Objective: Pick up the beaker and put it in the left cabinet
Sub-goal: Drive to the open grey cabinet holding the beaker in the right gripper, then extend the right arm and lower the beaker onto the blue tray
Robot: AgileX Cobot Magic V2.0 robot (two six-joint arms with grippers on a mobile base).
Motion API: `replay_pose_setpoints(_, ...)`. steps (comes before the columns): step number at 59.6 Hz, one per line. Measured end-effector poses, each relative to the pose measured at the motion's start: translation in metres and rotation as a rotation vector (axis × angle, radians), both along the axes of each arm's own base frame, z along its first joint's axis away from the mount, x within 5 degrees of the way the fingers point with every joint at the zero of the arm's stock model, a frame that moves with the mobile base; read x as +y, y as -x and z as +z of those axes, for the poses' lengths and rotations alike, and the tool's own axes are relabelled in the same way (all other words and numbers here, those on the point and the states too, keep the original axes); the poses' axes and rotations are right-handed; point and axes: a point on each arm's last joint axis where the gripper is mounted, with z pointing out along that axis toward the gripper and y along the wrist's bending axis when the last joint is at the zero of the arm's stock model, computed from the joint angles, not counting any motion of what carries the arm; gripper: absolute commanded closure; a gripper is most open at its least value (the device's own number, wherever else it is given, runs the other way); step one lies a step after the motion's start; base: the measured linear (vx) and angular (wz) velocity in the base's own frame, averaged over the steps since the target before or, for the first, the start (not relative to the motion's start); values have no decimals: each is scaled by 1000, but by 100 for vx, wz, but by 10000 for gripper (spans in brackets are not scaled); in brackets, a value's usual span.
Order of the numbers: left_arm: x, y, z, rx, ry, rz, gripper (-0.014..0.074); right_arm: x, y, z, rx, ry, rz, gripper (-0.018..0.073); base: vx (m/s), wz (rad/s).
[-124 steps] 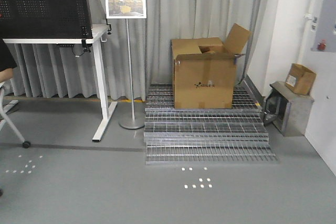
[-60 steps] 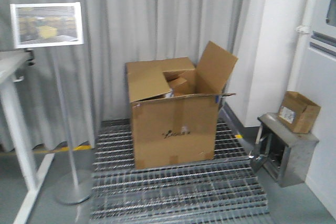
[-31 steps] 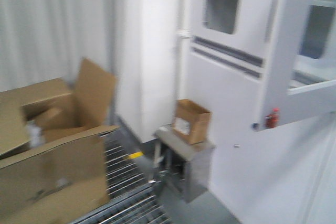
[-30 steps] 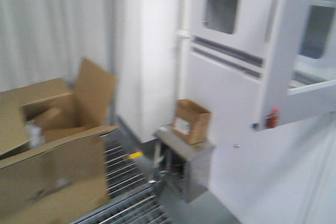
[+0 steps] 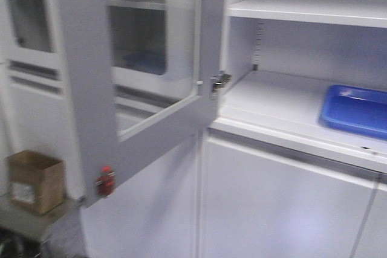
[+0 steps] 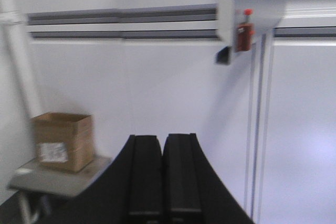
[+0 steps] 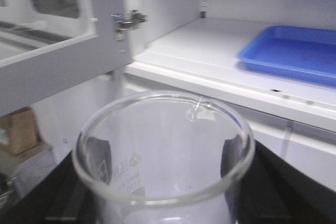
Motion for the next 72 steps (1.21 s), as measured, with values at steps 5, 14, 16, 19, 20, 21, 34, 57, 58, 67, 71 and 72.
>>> replay_pose_setpoints(5,0,0,0,0,0,0,604,0,0,0,0,0,0,565,19,-62)
replay_pose_setpoints(14,0,0,0,0,0,0,604,0,0,0,0,0,0,565,16,-59)
replay_pose_setpoints(16,0,0,0,0,0,0,604,0,0,0,0,0,0,565,15,-58)
replay_pose_setpoints(19,0,0,0,0,0,0,604,0,0,0,0,0,0,565,15,-57)
replay_pose_setpoints(20,0,0,0,0,0,0,604,0,0,0,0,0,0,565,15,-56)
replay_pose_setpoints(21,0,0,0,0,0,0,604,0,0,0,0,0,0,565,14,-56)
replay_pose_setpoints(34,0,0,0,0,0,0,604,0,0,0,0,0,0,565,14,-52)
replay_pose_setpoints(57,0,0,0,0,0,0,604,0,0,0,0,0,0,565,18,-29)
replay_pose_setpoints(58,0,0,0,0,0,0,604,0,0,0,0,0,0,565,24,-14)
replay_pose_setpoints(67,0,0,0,0,0,0,604,0,0,0,0,0,0,565,26,-8)
replay_pose_setpoints(71,0,0,0,0,0,0,604,0,0,0,0,0,0,565,27,-3)
replay_pose_setpoints(72,0,0,0,0,0,0,604,0,0,0,0,0,0,565,27,-2)
